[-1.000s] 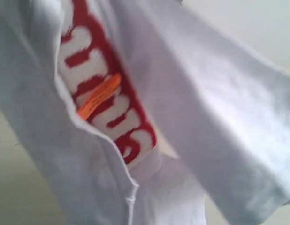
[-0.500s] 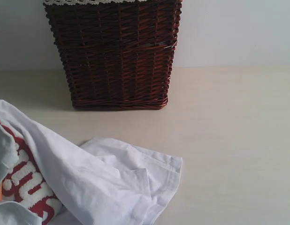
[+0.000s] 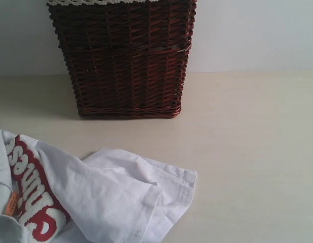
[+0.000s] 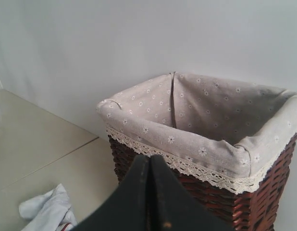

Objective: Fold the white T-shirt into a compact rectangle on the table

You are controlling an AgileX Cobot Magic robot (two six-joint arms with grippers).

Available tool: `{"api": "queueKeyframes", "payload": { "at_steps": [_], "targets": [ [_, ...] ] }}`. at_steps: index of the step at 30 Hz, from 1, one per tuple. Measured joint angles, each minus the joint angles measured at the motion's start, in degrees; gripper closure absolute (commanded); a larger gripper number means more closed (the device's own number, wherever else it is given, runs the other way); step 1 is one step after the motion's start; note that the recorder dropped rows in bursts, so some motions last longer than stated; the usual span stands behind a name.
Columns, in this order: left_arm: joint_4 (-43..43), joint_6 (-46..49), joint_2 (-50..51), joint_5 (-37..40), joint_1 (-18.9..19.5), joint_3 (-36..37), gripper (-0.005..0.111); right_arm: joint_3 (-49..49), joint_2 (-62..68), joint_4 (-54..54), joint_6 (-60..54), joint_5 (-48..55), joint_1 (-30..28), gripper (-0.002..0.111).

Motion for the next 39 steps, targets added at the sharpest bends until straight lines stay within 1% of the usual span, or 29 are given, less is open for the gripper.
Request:
{"api": "queueKeyframes", "payload": {
  "at_steps": [2, 3, 4, 5, 7, 9, 10, 11, 13, 16, 18, 20, 22, 25, 28, 31, 32, 35, 37, 39],
  "targets": [
    [-1.22, 0.86, -0.88, 1.06, 0.00, -1.34, 0.052, 0.00, 0.00, 0.00, 0.00, 0.00, 0.00, 0.108],
    [-4.17, 2.47, -0.99, 1.30, 0.00, -1.46, 0.057, 0.00, 0.00, 0.00, 0.00, 0.00, 0.00, 0.108],
    [-9.19, 5.73, -1.13, 1.61, 0.04, -1.46, 0.067, 0.00, 0.00, 0.00, 0.00, 0.00, 0.00, 0.108],
    [-22.35, 18.01, -1.24, 2.16, 0.04, -0.75, 0.074, 0.00, 0.00, 0.00, 0.00, 0.00, 0.00, 0.108],
    [-39.17, 33.90, -0.39, 4.44, -0.61, 1.21, 0.087, 0.00, 0.00, 0.00, 0.00, 0.00, 0.00, 0.108],
    [-52.25, 47.45, 1.57, 8.86, -1.59, 3.39, 0.101, 0.00, 0.00, 0.00, 0.00, -0.11, 0.00, 0.108],
    [-57.90, 53.84, 2.83, 11.32, -2.33, 4.73, 0.102, 0.00, 0.00, 0.00, 0.00, -0.22, 0.00, 0.108],
    [-62.25, 58.04, 3.89, 13.14, -3.09, 5.82, 0.099, 0.00, 0.00, 0.00, 0.14, -0.23, 0.00, 0.108],
    [-67.06, 65.56, 6.48, 15.46, -5.98, 8.32, 0.085, 0.00, 0.00, 0.00, 0.41, -0.57, 0.00, 0.108],
    [-68.60, 73.95, 9.47, 15.54, -12.12, 11.19, 0.060, 0.00, 0.00, 0.00, 0.41, -1.58, 0.00, 0.108],
    [-67.76, 79.49, 11.00, 14.83, -15.82, 12.47, 0.052, 0.00, 0.00, 0.00, 0.41, -1.88, 0.00, 0.108],
    [-63.06, 85.85, 11.88, 13.90, -19.42, 13.96, 0.050, 0.00, 0.00, 0.00, 0.41, -1.97, 0.00, 0.108],
    [-55.50, 89.33, 12.19, 12.05, -21.43, 15.62, 0.050, 0.00, 0.00, 0.00, 0.50, -2.11, 0.00, 0.108],
    [-45.12, 91.38, 12.53, 7.12, -22.36, 18.57, 0.050, 0.00, 0.00, 0.00, 0.50, -2.11, 0.00, 0.108],
    [-40.43, 92.76, 12.54, 2.32, -22.45, 21.52, 0.051, 0.00, 0.00, 0.00, 0.50, -2.11, 0.00, 0.108],
    [-39.59, 96.09, 12.54, -3.25, -22.48, 24.41, 0.054, 0.00, 0.00, 0.00, 0.54, -2.13, 0.00, 0.108],
    [-39.59, 97.40, 12.54, -4.63, -22.58, 25.32, 0.057, 0.00, 0.00, 0.00, 0.54, -2.23, 0.00, 0.108],
    [-39.39, 100.63, 12.54, -6.98, -22.58, 26.96, 0.075, 0.00, 0.00, 0.00, 0.54, -2.49, 0.00, 0.108],
    [-39.28, 101.66, 12.54, -7.55, -22.58, 27.33, 0.091, 0.00, 0.00, 0.00, 0.54, -2.60, 0.00, 0.108],
    [-39.17, 102.02, 12.54, -7.85, -22.58, 27.47, 0.102, 0.00, 0.00, 0.00, 0.54, -2.82, 0.00, 0.108]
  ]
}}
